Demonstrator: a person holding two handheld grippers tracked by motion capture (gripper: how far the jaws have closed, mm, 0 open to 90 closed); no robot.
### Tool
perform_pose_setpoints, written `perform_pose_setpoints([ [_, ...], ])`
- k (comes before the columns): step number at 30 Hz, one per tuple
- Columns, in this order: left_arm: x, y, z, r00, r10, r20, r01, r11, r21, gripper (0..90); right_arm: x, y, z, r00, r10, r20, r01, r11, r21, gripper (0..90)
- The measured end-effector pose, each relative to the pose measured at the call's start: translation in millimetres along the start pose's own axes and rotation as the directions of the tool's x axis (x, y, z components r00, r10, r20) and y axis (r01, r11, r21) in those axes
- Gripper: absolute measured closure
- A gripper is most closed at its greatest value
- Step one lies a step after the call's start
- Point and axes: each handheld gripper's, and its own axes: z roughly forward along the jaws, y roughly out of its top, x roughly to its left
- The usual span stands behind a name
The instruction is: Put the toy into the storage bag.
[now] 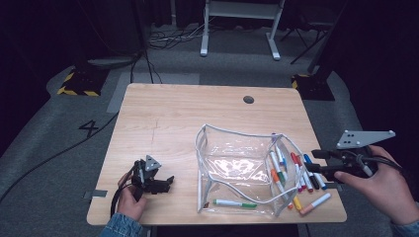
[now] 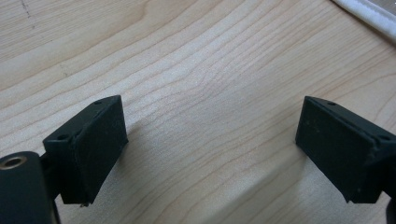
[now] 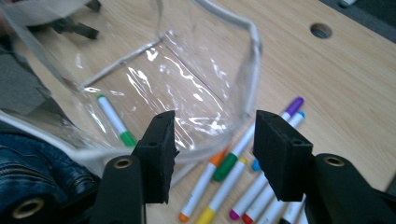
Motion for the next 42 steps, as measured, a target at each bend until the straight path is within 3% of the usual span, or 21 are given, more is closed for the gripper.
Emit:
perform_pose_setpoints([
  [2, 2.2, -0.6, -1.8, 0.9998, 0.004, 0.022, -0.004, 0.9999, 0.013, 9.2, -5.5, -11.1, -0.4, 0.9995, 0.027, 0.018, -0.027, 1.000, 0.006, 49.4],
  [3, 2.0, -1.3, -1.2, 0.9999, 0.008, 0.007, -0.008, 1.0000, -0.001, 9.2, -8.4, -16.7, 0.0, 0.9987, 0.043, 0.026, -0.043, 0.999, 0.008, 49.4],
  [11, 2.0, -3.4, -3.5, 0.9998, 0.008, 0.016, -0.008, 0.9999, 0.007, 9.1, -33.2, -58.5, 8.5, 0.9867, 0.138, 0.086, -0.142, 0.989, 0.045, 49.4],
  [17, 2.0, -3.3, -2.5, 0.9999, 0.013, 0.010, -0.013, 0.9999, 0.002, 7.5, -37.7, -93.1, 25.7, 0.9828, 0.168, 0.078, -0.176, 0.977, 0.120, 49.5],
  [20, 2.2, -2.4, -0.7, 1.0000, 0.005, 0.005, -0.005, 0.9997, 0.026, 0.0, -37.3, -108.8, 36.9, 0.9838, 0.167, 0.065, -0.175, 0.971, 0.165, 49.2],
  [26, 2.0, -2.5, -0.6, 1.0000, 0.001, 0.005, -0.001, 0.9997, 0.024, 0.0, -35.3, -135.2, 58.6, 0.9901, 0.138, 0.026, -0.140, 0.959, 0.247, 47.0],
  [29, 2.0, -2.4, -0.6, 1.0000, 0.002, 0.005, -0.002, 0.9997, 0.024, 0.0, -37.2, -146.7, 66.4, 0.9941, 0.108, 0.012, -0.107, 0.957, 0.268, 44.1],
  [33, 2.2, -2.4, -0.7, 1.0000, 0.005, 0.005, -0.005, 0.9997, 0.025, 0.0, -41.3, -161.5, 76.1, 0.9958, 0.091, -0.005, -0.085, 0.946, 0.314, 39.8],
  [42, 2.2, -2.4, -0.6, 1.0000, 0.004, 0.005, -0.004, 0.9997, 0.025, 0.0, -46.2, -168.5, 86.2, 0.9989, 0.013, -0.045, 0.003, 0.944, 0.329, 36.2],
])
